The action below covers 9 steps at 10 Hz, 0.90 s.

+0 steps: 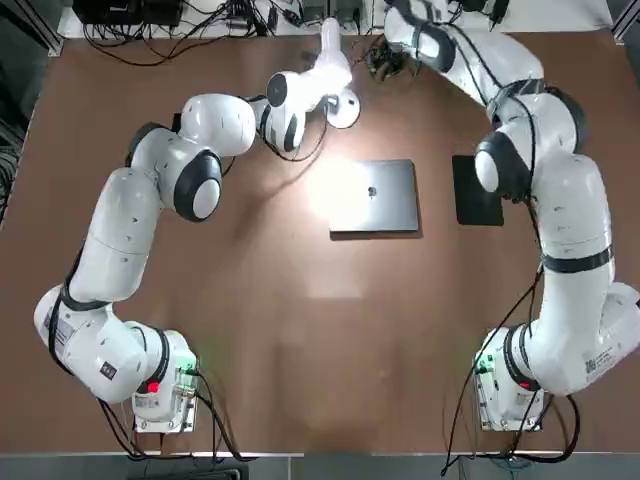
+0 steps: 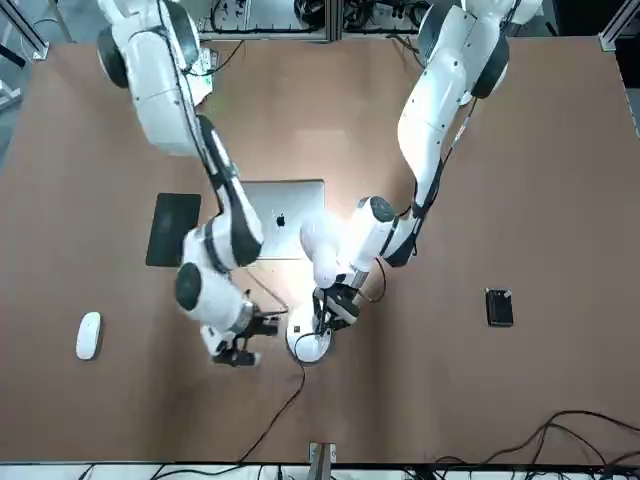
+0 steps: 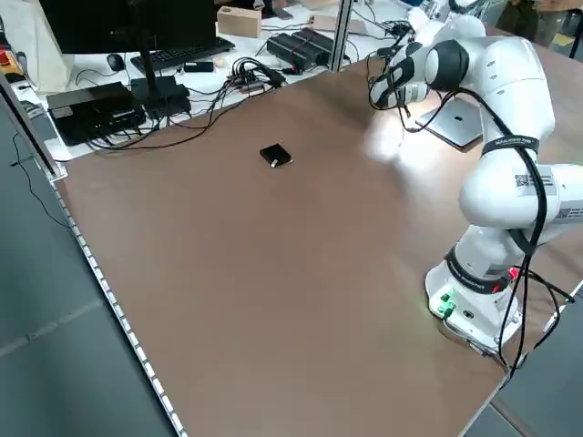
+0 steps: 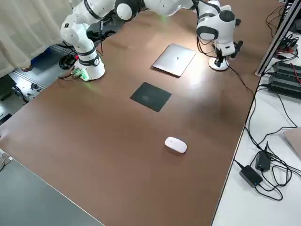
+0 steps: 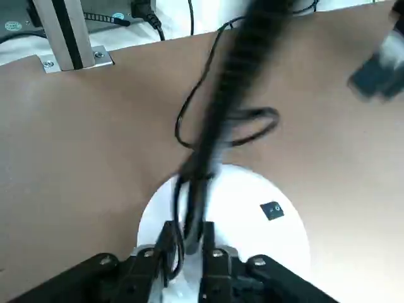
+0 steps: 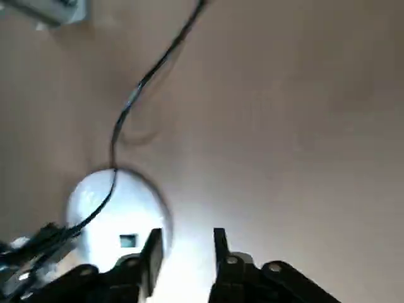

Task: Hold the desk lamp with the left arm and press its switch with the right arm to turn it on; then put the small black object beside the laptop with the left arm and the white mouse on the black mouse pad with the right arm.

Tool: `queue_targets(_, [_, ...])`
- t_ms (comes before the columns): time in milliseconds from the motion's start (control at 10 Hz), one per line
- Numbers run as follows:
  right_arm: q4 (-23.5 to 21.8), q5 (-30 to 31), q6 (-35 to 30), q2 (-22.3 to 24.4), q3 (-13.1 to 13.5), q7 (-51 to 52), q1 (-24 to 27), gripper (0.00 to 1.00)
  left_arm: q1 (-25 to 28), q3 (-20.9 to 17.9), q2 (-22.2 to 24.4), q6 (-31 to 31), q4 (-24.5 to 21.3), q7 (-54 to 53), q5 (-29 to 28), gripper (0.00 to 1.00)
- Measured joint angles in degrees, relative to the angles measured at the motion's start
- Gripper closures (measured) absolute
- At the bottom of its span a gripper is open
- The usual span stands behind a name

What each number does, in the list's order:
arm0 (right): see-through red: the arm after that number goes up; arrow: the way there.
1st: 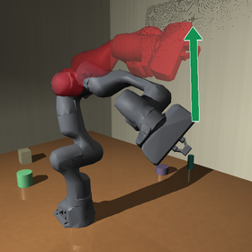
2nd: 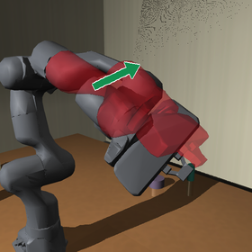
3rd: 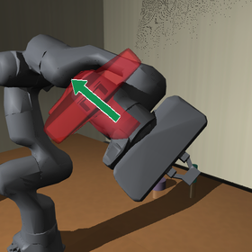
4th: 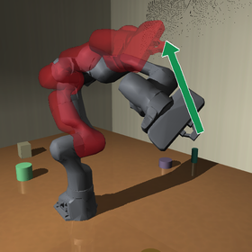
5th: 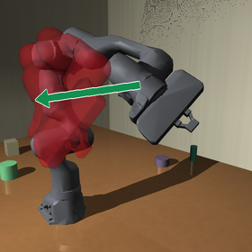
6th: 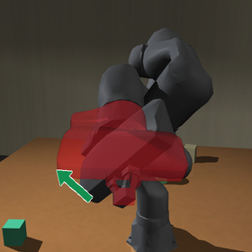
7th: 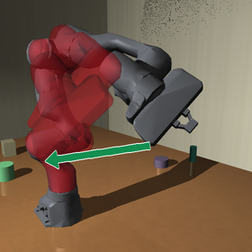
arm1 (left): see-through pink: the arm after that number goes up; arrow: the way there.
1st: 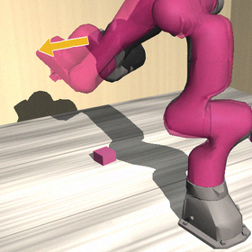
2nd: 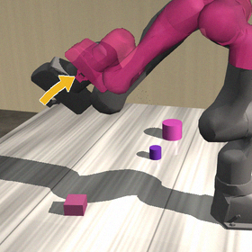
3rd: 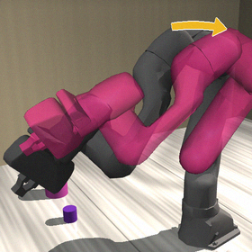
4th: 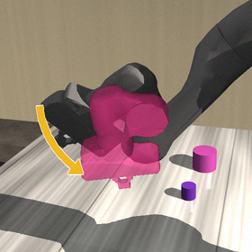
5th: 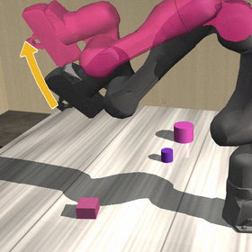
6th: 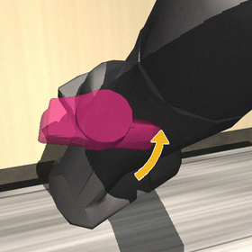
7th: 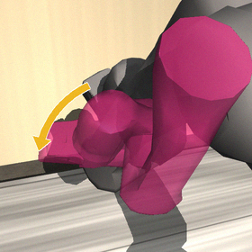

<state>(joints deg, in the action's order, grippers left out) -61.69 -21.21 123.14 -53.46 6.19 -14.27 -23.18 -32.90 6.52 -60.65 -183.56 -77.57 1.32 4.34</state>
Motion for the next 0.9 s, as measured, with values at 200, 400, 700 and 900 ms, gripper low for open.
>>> queue_targets(200, [0.0,6.5,-5.1,1.2,0.0,3.5,5.5,0.24,0.0,0.0,0.1,0.0,0.1,0.0,0.0,0.39])
queue_targets(400, [0.0,9.4,-7.3,1.5,0.2,9.8,10.8,0.01,0.1,0.0,0.7,0.0,-1.2,0.0,0.0,0.10])
queue_targets(700, [-0.1,11.3,-7.7,1.9,0.4,22.0,20.0,0.00,1.2,-0.2,6.5,0.0,-10.3,-0.1,0.0,0.00])
queue_targets(900, [-0.3,11.5,-7.6,1.9,0.4,31.2,26.4,0.00,2.8,-0.2,10.3,0.8,-15.6,-0.1,0.0,0.00])
